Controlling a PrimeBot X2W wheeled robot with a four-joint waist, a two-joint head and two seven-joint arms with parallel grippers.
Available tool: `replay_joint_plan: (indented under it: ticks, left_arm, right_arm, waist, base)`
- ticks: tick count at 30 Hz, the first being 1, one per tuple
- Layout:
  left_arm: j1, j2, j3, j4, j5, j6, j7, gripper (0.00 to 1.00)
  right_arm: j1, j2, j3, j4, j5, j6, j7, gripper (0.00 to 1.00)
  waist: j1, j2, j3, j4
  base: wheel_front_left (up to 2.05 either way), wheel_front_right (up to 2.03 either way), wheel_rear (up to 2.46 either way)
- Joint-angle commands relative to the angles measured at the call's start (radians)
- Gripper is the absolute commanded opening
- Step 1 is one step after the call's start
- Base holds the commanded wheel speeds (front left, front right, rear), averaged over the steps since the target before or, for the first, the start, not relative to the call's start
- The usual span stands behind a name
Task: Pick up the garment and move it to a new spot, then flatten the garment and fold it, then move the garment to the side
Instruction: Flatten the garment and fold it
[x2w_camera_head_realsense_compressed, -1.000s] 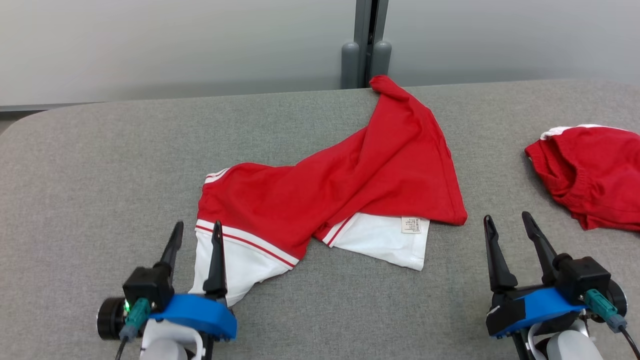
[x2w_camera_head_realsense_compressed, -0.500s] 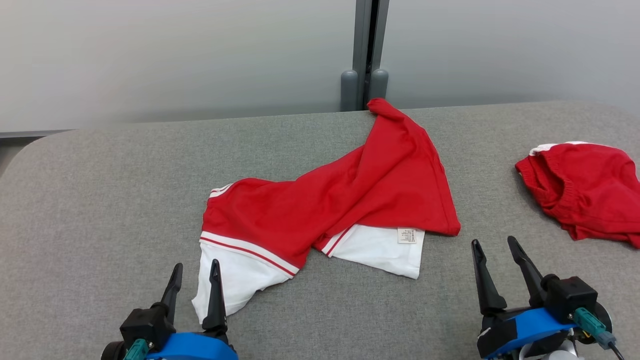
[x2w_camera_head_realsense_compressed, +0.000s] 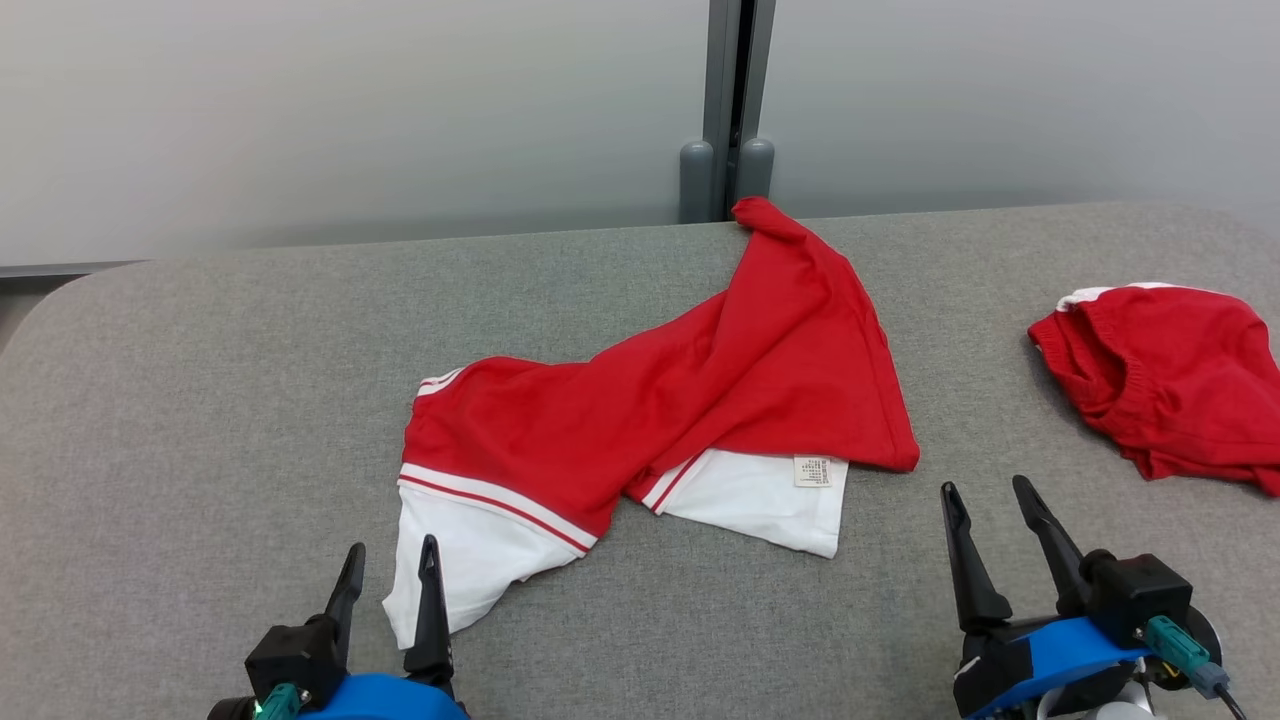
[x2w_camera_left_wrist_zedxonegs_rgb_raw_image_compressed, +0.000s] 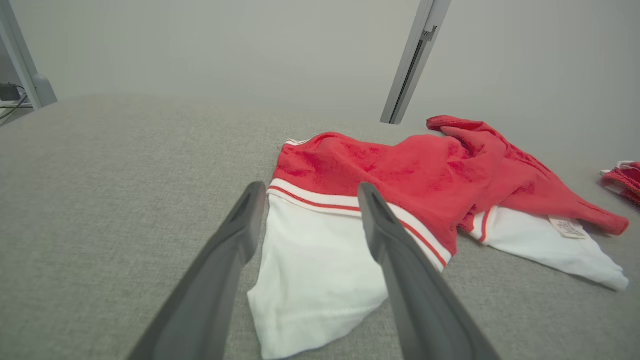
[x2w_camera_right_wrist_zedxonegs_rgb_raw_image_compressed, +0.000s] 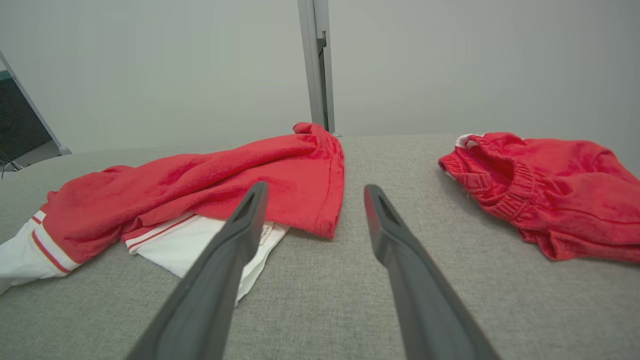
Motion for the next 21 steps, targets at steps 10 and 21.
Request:
replay_joint_plan:
  ticks: [10, 21]
  left_arm:
    - [-0.017, 0.002, 0.024, 0.121, -0.060, 0.036, 0.152, 1.00]
    - [-0.079, -0.015, -0.025, 0.250, -0.100, -0.010, 0.233, 0.24]
  right_arm:
    - [-0.010, -0.001, -0.004, 0.006, -0.012, 0.000, -0.003, 1.00]
    - [-0.069, -0.001, -0.007, 0.059, -0.063, 0.000, -0.003, 1.00]
  waist:
    - [0.0001, 0.0000, 0.012, -0.004]
    - [0.0001, 0.0000, 0.045, -0.020]
  base:
    - [0.00, 0.00, 0.00]
    - [0.00, 0.00, 0.00]
